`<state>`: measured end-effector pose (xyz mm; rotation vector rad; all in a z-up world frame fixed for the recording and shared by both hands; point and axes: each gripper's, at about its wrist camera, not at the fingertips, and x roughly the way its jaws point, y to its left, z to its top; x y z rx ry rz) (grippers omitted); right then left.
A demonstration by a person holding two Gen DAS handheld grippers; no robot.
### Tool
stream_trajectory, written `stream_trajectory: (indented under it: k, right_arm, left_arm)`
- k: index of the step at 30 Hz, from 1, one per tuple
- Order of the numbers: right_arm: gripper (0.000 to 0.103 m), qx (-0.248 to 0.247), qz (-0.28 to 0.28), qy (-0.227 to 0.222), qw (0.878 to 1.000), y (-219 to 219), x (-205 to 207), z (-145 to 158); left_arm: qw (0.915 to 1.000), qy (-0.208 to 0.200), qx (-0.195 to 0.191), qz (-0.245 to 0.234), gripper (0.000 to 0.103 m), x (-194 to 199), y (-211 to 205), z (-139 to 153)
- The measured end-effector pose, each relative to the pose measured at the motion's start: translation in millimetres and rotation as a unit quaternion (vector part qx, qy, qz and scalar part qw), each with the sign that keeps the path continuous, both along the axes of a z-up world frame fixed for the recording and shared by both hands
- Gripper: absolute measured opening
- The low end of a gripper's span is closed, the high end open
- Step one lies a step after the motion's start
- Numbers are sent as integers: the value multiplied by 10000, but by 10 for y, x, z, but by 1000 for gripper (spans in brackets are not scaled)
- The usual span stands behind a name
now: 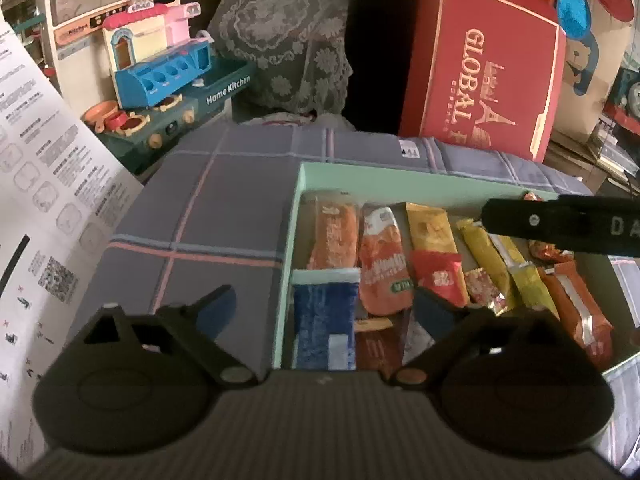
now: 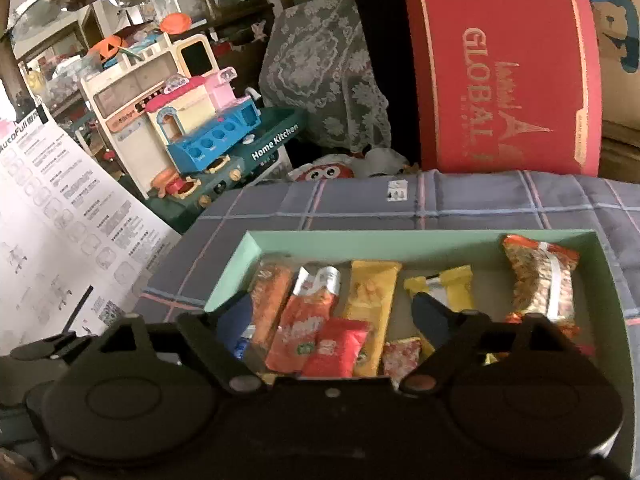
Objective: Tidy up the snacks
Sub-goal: 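Carry both packets into the green tray and open both tools, then move both open tools back to the round chocolate and pink packet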
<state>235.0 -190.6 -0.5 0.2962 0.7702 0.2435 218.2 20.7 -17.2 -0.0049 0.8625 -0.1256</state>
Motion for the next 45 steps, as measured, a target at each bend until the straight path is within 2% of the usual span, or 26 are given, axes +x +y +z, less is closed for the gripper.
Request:
stream_trajectory:
  k: [4, 8, 15, 23, 29, 38, 41, 44, 45]
  right_arm:
    - [101, 12, -44, 21, 10000, -28, -130, 16]
    - [103, -56, 35, -24, 10000, -17, -286, 69]
    - [103, -77, 145, -84, 9998, 10, -645, 179]
    - [103, -39, 245, -47, 9997, -3, -1069, 197]
    - [103, -1, 278, 94, 9996, -25, -1399, 108]
    - [103, 243, 200, 540, 9980, -59, -1722, -226]
    - [103, 246, 123, 707, 9971, -86, -1763, -355]
    - [103, 254, 55, 861, 9959, -107, -1770, -468]
    - [103, 258, 36, 912, 9955, -115, -1768, -505]
  left_arm:
    - [10000, 10, -55, 6, 101, -112, -3, 23]
    - [10000, -27, -75, 15, 102, -278, 11, 74]
    - [9998, -21, -202, 93, 103, -643, 67, 143]
    - [9996, 119, -225, 120, 103, -1106, 76, 66]
    - [9996, 242, -142, 12, 103, -1399, 58, -67]
    - [9980, 573, -95, -249, 103, -1619, -32, -371]
    - [9970, 687, -63, -350, 98, -1648, -90, -495]
    - [9955, 826, -66, -452, 90, -1651, -144, -602]
    - [9952, 843, -58, -488, 84, -1650, -161, -624]
